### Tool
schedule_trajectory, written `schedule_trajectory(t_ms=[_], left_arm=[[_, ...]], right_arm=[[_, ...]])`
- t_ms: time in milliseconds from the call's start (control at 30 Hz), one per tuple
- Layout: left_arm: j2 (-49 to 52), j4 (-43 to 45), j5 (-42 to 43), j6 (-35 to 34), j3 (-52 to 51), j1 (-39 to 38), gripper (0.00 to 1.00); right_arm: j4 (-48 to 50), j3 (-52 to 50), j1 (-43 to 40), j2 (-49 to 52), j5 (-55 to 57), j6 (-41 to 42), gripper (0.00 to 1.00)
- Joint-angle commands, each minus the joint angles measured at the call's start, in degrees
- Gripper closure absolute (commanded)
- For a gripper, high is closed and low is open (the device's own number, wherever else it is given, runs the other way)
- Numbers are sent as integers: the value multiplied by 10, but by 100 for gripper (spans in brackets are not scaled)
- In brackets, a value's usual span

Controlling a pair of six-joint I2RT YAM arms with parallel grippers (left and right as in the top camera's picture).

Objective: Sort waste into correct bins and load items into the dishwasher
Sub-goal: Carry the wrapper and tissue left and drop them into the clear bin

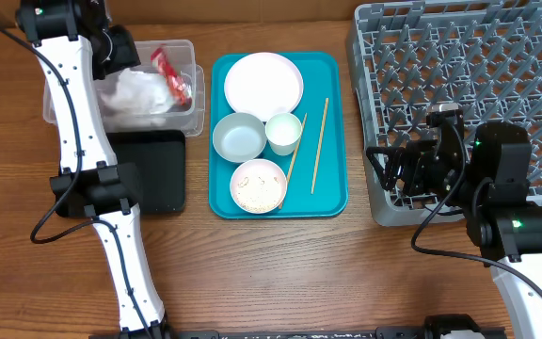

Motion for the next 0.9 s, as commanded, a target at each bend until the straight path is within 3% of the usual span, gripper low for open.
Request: schedule_trajectory(t_ms=[0,233,633,867], left_arm=[[-24,6,-12,9,8,0,18],[-51,-7,42,9,26,-1,16],[-251,-12,74,9,26,-6,17],[-337,-12,148,11,-64,-44,18]], right_arm=[[3,16,0,-2,-5,0,5],[5,16,0,-2,-5,0,0],[3,16,0,-2,-5,65,0],[1,16,0,-2,-5,65,0]])
